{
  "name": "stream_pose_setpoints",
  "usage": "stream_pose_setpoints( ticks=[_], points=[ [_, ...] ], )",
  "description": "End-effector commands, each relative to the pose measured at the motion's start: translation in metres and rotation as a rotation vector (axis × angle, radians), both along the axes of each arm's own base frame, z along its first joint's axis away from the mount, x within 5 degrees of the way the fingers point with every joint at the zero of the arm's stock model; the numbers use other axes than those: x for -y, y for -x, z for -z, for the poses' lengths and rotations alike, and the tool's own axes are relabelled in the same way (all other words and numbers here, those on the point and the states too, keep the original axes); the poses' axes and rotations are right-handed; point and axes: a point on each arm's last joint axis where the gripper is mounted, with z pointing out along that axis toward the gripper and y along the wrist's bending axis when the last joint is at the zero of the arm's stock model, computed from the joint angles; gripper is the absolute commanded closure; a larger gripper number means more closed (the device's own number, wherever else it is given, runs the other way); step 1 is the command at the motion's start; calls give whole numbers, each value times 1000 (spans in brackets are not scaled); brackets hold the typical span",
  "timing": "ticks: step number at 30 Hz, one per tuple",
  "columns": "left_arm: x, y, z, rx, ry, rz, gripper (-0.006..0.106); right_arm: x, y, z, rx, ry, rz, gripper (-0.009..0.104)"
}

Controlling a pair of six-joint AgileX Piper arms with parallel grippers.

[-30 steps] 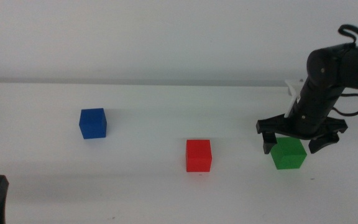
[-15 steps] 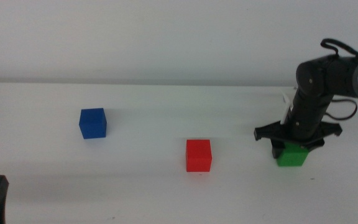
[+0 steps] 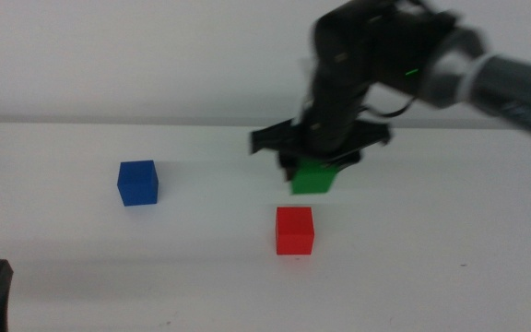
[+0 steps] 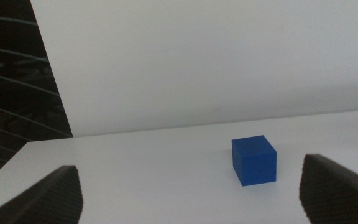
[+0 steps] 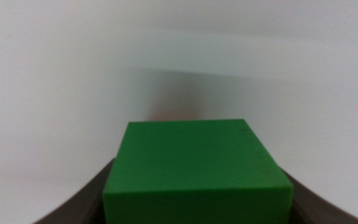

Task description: Stack red cubes first, then green, then blue cubes in a specific spot.

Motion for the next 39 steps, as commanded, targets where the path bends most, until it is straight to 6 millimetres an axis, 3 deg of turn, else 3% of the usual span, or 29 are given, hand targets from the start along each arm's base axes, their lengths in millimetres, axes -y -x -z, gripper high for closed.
stream_pose_setpoints(
  ticks=[1,11,26,39],
  points=[
    [0,1,10,19,16,-1,7,-11,4,9,-53,34,1,77],
    [0,1,10,19,16,-1,7,-30,13,31,-95,62,-13,77],
    [0,1,10,19,16,-1,7,-16,15,22,-81,97,36,77],
    [0,1,10,19,16,-1,7,-14,16,39,-93,89,33,77]
  ],
)
